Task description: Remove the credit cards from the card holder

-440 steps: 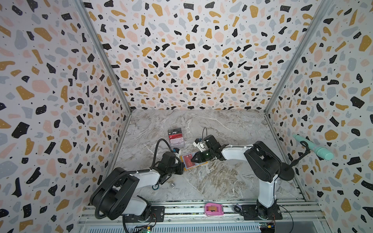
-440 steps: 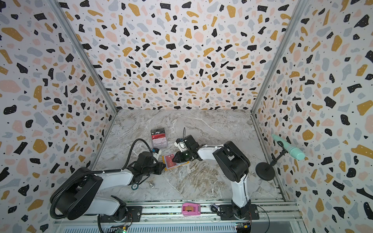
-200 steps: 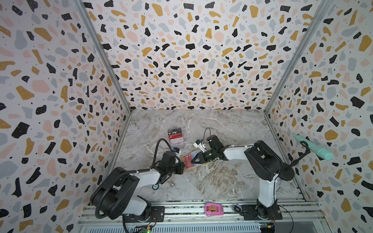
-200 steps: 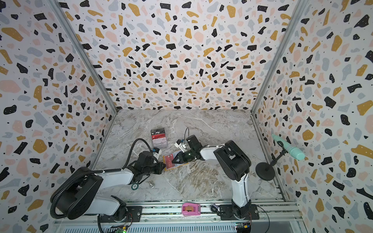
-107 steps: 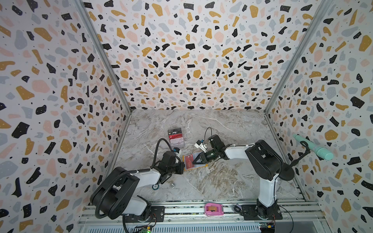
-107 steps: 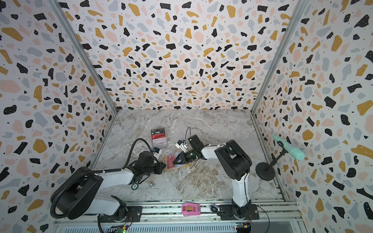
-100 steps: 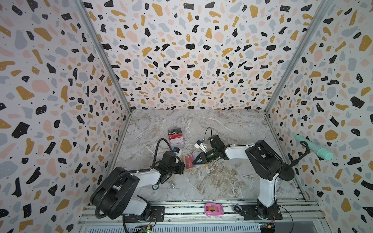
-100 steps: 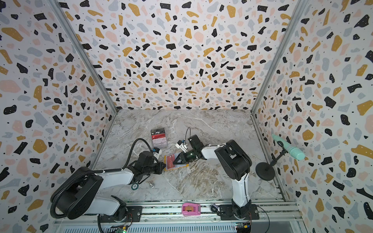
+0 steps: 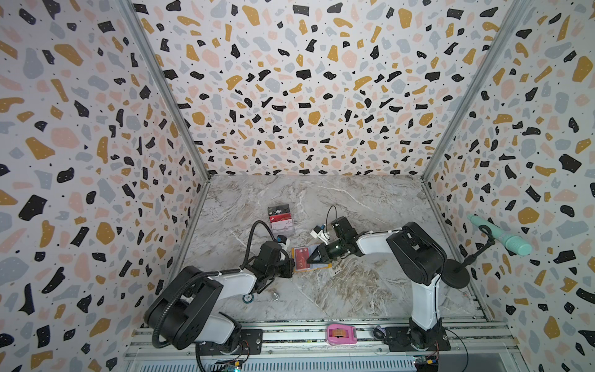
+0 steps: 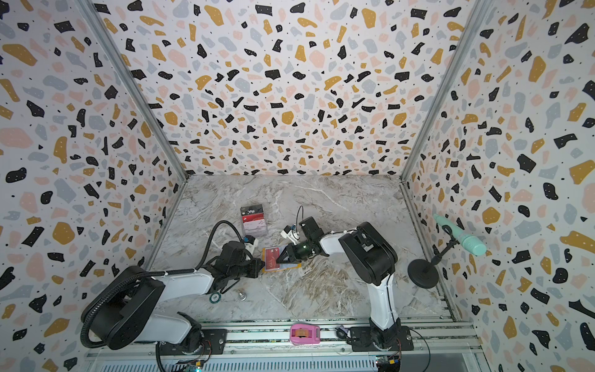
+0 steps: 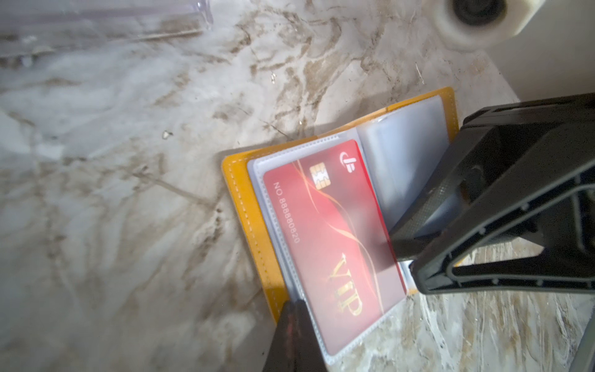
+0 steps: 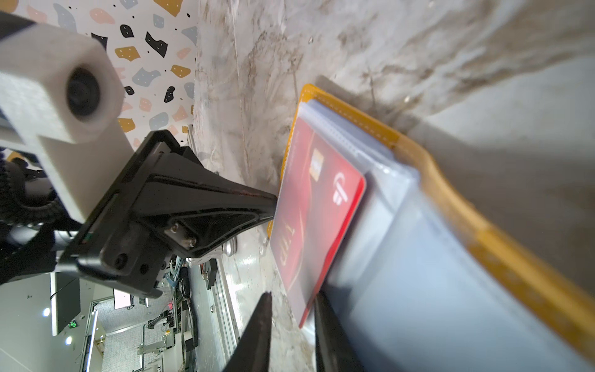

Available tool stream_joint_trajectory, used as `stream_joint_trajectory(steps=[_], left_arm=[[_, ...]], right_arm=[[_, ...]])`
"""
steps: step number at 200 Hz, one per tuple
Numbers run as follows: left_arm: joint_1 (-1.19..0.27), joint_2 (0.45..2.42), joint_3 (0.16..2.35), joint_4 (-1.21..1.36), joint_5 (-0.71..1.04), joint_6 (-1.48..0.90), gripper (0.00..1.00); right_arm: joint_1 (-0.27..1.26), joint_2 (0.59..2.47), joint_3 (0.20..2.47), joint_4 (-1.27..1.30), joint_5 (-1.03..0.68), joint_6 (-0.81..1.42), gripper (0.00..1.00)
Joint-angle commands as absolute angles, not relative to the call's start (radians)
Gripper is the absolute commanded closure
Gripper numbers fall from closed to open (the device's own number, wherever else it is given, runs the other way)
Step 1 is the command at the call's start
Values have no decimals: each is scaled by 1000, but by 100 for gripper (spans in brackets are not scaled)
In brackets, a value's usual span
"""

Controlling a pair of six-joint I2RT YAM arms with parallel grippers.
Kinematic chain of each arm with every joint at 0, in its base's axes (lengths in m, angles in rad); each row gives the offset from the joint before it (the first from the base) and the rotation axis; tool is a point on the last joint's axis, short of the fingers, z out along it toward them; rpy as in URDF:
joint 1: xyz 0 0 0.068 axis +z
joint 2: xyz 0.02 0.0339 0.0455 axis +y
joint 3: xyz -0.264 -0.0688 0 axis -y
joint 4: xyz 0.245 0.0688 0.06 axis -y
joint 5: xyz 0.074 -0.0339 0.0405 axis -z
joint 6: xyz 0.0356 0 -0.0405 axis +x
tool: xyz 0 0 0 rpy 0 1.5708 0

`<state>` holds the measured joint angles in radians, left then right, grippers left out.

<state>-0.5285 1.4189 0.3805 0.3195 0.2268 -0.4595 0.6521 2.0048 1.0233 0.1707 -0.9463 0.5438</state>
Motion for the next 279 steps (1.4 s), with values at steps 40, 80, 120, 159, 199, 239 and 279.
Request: stream_joint_trajectory(steps=[40, 80, 120, 159, 199, 239, 279], left_arm=[[-539, 1466, 362, 189, 174, -447, 100], [-540, 1468, 363, 190, 174, -446, 100], [-541, 1473, 365, 189, 171, -446, 100], [-541, 1480, 371, 185, 169, -447, 100], [-543, 1481, 370, 184, 165, -448, 100], [-543, 1484, 373, 183, 164, -446, 100], [-543, 1489, 376, 181, 163, -446, 100]], right_arm=[[689, 2021, 1078, 157, -881, 575, 68], [689, 2017, 1073, 170, -881, 589, 71], [687, 1991, 1048, 263, -964, 627, 76], [690, 1999, 1066, 256, -1009, 607, 76], [708, 2040, 1104, 182, -968, 570, 76], [726, 2047, 1168, 30, -839, 482, 76], [724, 2026, 1169, 33, -865, 464, 76]])
